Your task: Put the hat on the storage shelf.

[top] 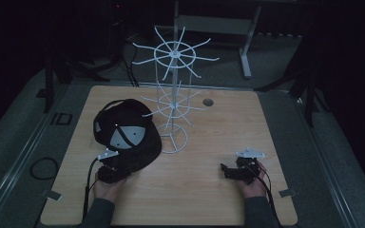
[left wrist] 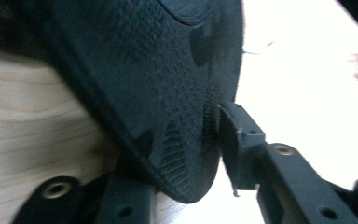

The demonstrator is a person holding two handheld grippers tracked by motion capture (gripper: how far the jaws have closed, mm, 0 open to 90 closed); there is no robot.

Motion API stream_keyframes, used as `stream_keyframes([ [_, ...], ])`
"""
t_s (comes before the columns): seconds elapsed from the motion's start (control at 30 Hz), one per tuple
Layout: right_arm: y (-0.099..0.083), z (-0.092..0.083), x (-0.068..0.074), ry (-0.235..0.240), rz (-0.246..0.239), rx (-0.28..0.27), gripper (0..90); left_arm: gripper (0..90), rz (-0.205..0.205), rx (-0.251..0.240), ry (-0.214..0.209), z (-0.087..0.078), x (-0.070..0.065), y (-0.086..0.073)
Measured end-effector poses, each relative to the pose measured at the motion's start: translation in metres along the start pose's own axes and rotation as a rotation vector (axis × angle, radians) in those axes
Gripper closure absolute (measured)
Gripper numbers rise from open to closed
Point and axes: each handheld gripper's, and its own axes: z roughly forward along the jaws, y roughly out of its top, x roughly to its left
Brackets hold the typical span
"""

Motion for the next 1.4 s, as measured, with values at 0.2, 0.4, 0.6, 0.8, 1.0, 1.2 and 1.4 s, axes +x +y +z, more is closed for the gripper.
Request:
stream_keyframes([
  [0.2,0.0,0.0,0.0,0.0,0.0,0.0,12.8,77.8,0.004,-0.008,-0.035,-0.002,-0.003,0.002],
  [0.4,0.0,0.0,0.0,0.0,0.001,0.001,12.7,84.7,0.026,-0.025,-0.048,-0.007,-0.007,0.006],
  [0.6,0.0,0.0,0.0,0.0,0.002,0.001,12.7,85.9,0.009,-0.041,-0.022,-0.014,-0.007,0.012],
  [0.8,0.0,0.0,0.0,0.0,0.001,0.002,12.8,86.1,-0.024,-0.059,0.013,-0.022,-0.001,0.014],
  [1.0,0.0,0.0,0.0,-0.001,0.0,0.002,12.7,86.2,-0.022,-0.084,0.041,-0.032,0.0,0.019],
  [1.2,0.0,0.0,0.0,0.0,0.002,0.002,12.7,86.2,-0.008,-0.103,0.067,-0.04,-0.001,0.026],
  [1.4,0.0,0.0,0.0,0.0,0.001,0.002,12.8,86.1,-0.006,-0.118,0.095,-0.046,-0.001,0.029],
])
